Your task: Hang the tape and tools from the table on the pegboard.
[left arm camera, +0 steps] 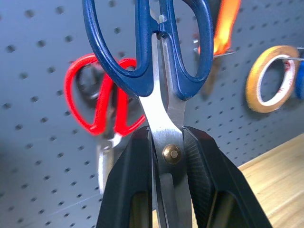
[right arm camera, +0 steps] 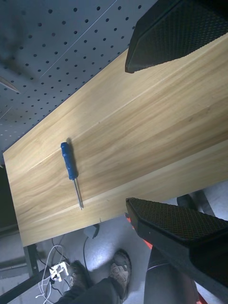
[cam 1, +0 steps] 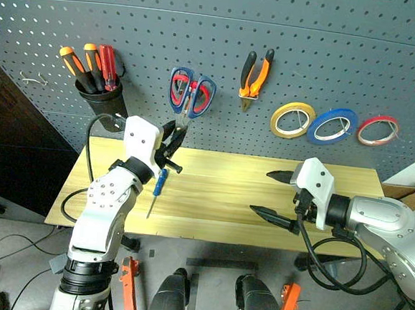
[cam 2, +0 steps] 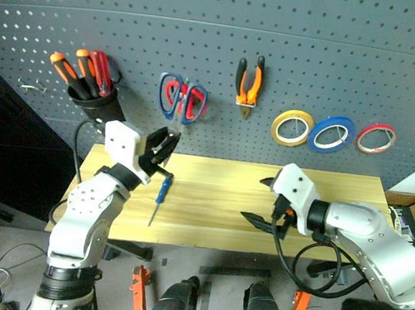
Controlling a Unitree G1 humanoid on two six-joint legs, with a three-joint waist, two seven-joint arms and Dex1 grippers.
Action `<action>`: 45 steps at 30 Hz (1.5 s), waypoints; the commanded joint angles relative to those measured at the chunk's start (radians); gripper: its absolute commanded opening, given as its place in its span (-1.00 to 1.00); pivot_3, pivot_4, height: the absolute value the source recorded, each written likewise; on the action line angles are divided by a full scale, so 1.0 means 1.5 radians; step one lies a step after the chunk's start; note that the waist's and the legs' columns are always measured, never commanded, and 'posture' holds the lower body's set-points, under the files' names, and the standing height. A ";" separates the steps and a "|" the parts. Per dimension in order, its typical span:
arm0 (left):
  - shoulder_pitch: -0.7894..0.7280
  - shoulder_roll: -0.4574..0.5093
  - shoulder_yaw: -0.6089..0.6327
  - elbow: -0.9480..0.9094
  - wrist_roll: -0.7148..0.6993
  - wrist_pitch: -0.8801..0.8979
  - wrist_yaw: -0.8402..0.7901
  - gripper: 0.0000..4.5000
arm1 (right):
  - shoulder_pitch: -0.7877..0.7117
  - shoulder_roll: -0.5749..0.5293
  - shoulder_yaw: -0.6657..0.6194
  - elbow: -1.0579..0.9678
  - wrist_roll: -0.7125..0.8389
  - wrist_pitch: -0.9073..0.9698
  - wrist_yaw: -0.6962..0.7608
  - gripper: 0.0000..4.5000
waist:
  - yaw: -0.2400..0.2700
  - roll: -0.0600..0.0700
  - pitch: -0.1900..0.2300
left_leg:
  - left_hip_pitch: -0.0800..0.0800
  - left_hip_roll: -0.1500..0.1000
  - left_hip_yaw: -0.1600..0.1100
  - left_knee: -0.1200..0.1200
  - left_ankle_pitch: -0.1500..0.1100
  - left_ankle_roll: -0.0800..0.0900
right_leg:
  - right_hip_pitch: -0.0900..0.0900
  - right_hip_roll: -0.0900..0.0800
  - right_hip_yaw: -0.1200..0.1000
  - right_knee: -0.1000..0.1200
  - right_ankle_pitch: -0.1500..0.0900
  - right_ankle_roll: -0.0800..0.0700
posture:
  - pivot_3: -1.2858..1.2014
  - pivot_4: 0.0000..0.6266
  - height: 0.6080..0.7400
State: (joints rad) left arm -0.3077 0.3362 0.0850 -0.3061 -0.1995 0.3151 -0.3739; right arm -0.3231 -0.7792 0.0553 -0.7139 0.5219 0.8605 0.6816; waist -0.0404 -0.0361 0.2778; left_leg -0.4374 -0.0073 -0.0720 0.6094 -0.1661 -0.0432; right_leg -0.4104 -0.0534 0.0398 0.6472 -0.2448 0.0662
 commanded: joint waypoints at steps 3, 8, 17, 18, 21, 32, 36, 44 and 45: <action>-0.015 -0.006 -0.004 0.026 0.000 -0.027 -0.003 -0.71 | -0.025 0.002 -0.001 -0.007 -0.006 -0.015 -0.002 1.00 | 0.000 0.000 0.000 | 0.000 0.000 0.000 0.000 0.000 0.000 | 0.000 0.000 0.000 0.000 0.000 0.000 | -0.03 -0.23 1.00; -0.019 -0.006 -0.013 0.062 0.007 -0.037 -0.010 -0.71 | -0.037 0.008 0.002 -0.009 -0.004 -0.013 -0.005 1.00 | -0.001 0.000 0.000 | 0.000 0.000 0.000 0.000 0.000 0.000 | 0.000 0.000 0.000 0.000 0.000 0.000 | -0.04 -0.22 1.00; -0.004 -0.014 -0.020 0.062 0.002 -0.029 -0.005 -0.30 | -0.034 0.024 0.009 -0.018 -0.003 -0.007 -0.018 1.00 | -0.001 0.000 0.000 | 0.000 0.000 0.000 0.000 0.000 0.000 | 0.000 0.000 0.000 0.000 0.001 0.000 | -0.04 -0.21 1.00; -0.002 -0.014 -0.020 0.060 0.001 -0.029 -0.005 -0.16 | -0.033 0.026 0.009 -0.019 -0.003 -0.007 -0.019 1.00 | -0.002 0.000 0.000 | 0.000 0.000 0.000 0.000 0.000 0.000 | 0.000 0.000 0.000 0.000 0.001 0.000 | -0.04 -0.21 1.00; 0.004 -0.009 -0.016 0.057 0.005 -0.023 0.001 0.27 | -0.031 0.030 0.013 -0.021 -0.002 -0.005 -0.023 1.00 | -0.002 0.000 0.000 | 0.000 0.000 0.000 0.000 0.000 0.000 | 0.000 0.000 0.000 0.000 0.001 0.000 | -0.03 -0.20 1.00; 0.071 0.071 0.020 0.149 0.034 0.139 0.025 1.00 | -0.055 0.231 0.030 0.021 -0.003 0.161 -0.228 1.00 | -0.017 0.000 0.000 | 0.002 0.000 0.000 0.000 0.000 0.000 | 0.000 0.002 0.001 0.002 0.001 -0.002 | -0.03 -0.18 1.00; 0.033 0.094 0.018 0.254 0.047 0.240 0.047 1.00 | -0.066 0.297 0.052 0.035 -0.017 0.203 -0.278 1.00 | -0.013 0.000 0.000 | 0.002 0.001 0.000 0.001 0.000 0.000 | -0.001 0.003 0.000 0.004 0.001 -0.002 | -0.02 -0.16 1.00; -0.078 0.070 -0.014 0.422 0.066 0.241 0.048 1.00 | -0.088 0.313 0.102 0.034 -0.027 0.207 -0.281 1.00 | -0.006 0.000 0.000 | 0.002 0.001 0.000 0.001 0.001 0.000 | -0.001 0.002 0.000 0.005 0.001 -0.002 | -0.03 -0.13 1.00; -0.094 0.062 -0.018 0.438 0.067 0.233 0.047 1.00 | -0.091 0.311 0.109 0.030 -0.026 0.207 -0.276 1.00 | -0.008 0.000 0.000 | 0.002 0.001 0.000 0.001 0.001 0.000 | -0.001 0.002 0.000 0.005 0.001 -0.002 | -0.04 -0.13 1.00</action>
State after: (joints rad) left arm -0.4242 0.4425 0.0735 0.3294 -0.1103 0.6906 -0.2972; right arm -0.4401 -0.3096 0.2082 -0.6301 0.4840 1.1811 0.2576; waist -0.0518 -0.0367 0.2778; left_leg -0.4350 -0.0057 -0.0716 0.6110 -0.1653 -0.0434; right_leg -0.4122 -0.0510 0.0397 0.6545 -0.2430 0.0625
